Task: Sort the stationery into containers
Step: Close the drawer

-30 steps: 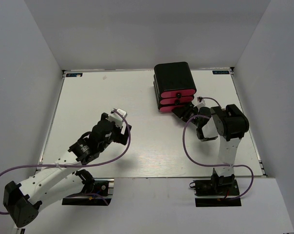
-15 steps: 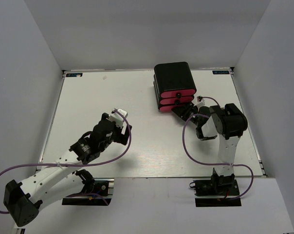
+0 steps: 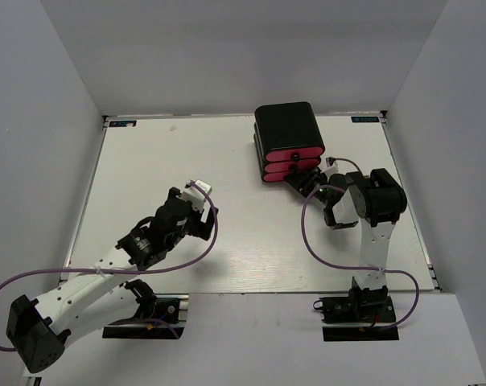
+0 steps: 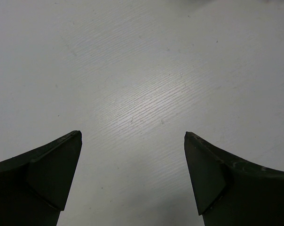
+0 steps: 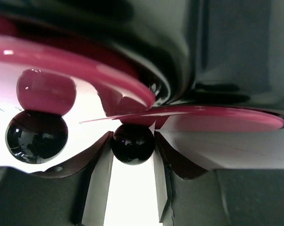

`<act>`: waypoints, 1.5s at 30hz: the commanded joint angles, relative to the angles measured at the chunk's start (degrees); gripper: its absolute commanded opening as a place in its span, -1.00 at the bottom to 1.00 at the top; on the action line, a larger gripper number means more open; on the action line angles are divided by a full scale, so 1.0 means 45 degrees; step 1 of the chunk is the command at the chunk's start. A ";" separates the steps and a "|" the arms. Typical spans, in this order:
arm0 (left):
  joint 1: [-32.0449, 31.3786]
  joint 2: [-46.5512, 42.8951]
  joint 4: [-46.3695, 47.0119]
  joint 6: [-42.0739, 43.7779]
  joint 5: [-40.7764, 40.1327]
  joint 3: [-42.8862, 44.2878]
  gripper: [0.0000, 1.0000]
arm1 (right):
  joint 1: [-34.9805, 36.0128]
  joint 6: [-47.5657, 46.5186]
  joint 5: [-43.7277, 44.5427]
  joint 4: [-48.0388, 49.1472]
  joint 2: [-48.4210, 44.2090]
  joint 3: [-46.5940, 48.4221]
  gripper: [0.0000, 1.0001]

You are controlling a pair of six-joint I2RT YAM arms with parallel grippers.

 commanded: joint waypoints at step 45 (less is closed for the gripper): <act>0.0029 -0.1422 0.0093 0.0072 0.0587 0.0053 0.99 | -0.1608 -1.3561 0.3187 -1.7097 -2.0118 -0.2692 0.81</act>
